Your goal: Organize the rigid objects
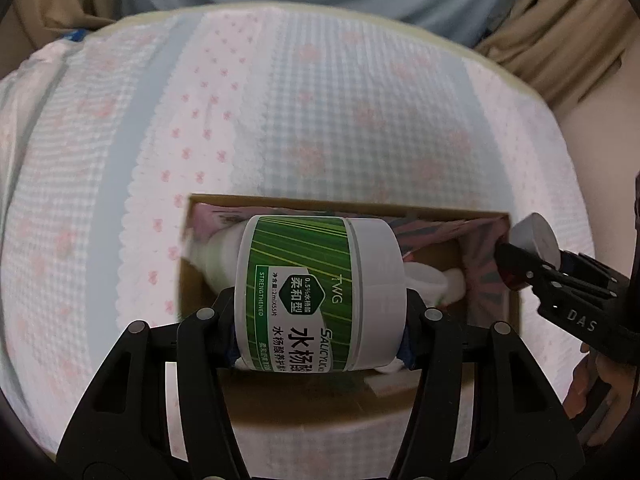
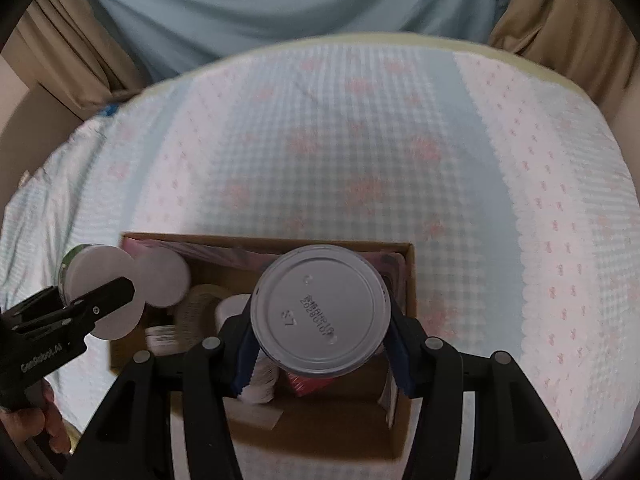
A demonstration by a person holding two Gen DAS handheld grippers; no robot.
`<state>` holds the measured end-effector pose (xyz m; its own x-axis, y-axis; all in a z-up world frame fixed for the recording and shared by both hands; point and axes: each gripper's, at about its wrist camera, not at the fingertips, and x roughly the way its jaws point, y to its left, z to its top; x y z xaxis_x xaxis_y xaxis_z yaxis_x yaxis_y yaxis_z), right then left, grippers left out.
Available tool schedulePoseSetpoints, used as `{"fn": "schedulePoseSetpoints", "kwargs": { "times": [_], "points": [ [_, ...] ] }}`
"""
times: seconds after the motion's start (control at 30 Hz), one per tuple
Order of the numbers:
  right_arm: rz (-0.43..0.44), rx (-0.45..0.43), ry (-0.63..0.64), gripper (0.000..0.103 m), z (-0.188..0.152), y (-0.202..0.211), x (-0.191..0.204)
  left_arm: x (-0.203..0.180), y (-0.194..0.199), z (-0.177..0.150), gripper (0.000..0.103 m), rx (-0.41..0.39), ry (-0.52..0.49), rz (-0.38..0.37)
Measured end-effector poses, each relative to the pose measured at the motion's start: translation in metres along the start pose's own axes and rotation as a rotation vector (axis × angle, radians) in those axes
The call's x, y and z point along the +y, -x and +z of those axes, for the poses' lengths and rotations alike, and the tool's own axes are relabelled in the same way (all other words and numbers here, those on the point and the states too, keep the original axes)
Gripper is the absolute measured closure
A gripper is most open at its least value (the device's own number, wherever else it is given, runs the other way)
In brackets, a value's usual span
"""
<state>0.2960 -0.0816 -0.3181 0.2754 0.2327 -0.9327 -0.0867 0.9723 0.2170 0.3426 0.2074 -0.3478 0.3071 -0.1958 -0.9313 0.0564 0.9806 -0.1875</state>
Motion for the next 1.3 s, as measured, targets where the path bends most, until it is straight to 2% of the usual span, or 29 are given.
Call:
{"fn": "schedulePoseSetpoints", "kwargs": {
  "times": [0.23,0.43,0.47,0.5,0.53,0.57,0.6,0.63,0.73,0.9,1.1,1.3],
  "points": [
    [0.003,0.06,-0.043,0.053,0.002,-0.04,-0.007,-0.015,-0.04,0.006,0.05,0.047,-0.057,0.015],
    [0.027,0.086,-0.088,0.052,0.003,-0.052,-0.009,-0.024,-0.047,-0.003,0.05,0.077,-0.12,0.054],
    [0.033,0.093,-0.094,0.051,0.003,-0.053,-0.008,-0.024,-0.047,-0.004,0.046,0.083,-0.114,0.066],
    [0.047,0.098,-0.114,0.047,0.003,-0.055,-0.009,-0.023,-0.045,-0.004,0.037,0.08,-0.11,0.069],
    [0.057,0.092,-0.129,0.041,0.002,-0.053,-0.011,-0.023,-0.041,-0.005,0.003,0.071,-0.104,0.066],
    [0.065,0.077,-0.153,0.023,0.002,-0.049,-0.014,-0.022,-0.036,-0.006,0.0,0.054,-0.099,0.057],
    [0.099,0.069,-0.164,0.005,0.001,-0.046,-0.014,-0.021,-0.034,-0.006,0.0,0.046,-0.099,0.051],
    [0.098,0.072,-0.167,0.0,0.002,-0.044,-0.014,-0.02,-0.032,-0.007,0.0,0.044,-0.103,0.051],
    [0.062,0.056,-0.163,0.0,0.0,-0.034,-0.011,-0.015,-0.03,-0.01,0.0,0.052,-0.108,0.07],
    [0.044,0.034,-0.154,0.0,-0.006,-0.017,-0.007,-0.003,-0.018,-0.013,0.0,0.031,-0.073,0.058],
    [0.043,0.006,-0.156,0.0,-0.017,0.006,-0.003,0.002,0.017,-0.019,0.0,-0.017,-0.051,0.049],
    [0.05,-0.012,-0.146,0.0,-0.031,0.043,0.003,-0.011,0.06,-0.031,0.0,-0.071,-0.067,0.047]
  ]
}}
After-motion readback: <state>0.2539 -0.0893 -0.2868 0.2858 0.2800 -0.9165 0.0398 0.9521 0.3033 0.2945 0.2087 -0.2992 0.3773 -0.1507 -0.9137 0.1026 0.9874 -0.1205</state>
